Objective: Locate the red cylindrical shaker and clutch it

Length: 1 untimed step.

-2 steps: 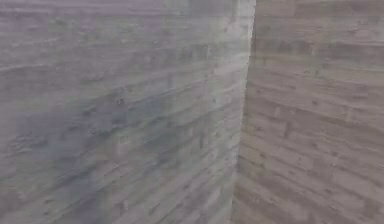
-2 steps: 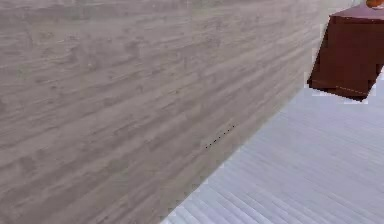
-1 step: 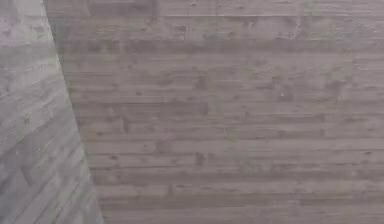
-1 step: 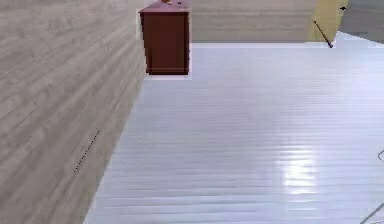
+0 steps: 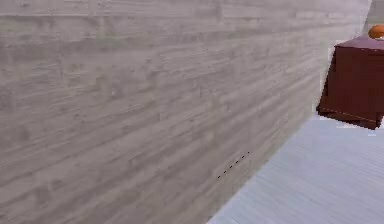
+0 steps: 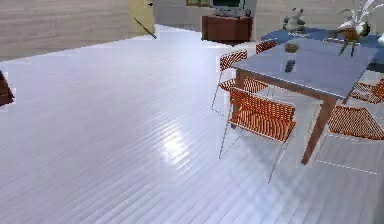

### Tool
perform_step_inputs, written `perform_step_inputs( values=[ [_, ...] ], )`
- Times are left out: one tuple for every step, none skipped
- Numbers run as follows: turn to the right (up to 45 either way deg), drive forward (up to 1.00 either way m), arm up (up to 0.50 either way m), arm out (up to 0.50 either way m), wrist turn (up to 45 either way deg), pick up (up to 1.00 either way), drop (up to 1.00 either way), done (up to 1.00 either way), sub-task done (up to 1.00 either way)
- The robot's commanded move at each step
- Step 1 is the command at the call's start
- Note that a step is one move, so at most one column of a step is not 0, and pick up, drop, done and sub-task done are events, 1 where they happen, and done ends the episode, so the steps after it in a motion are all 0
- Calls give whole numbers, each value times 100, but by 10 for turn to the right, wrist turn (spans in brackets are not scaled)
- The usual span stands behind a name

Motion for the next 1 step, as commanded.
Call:
perform_step_inputs(
  values=[
    [420, 0, 0, 0, 0, 0, 0, 0, 0]
  ],
)
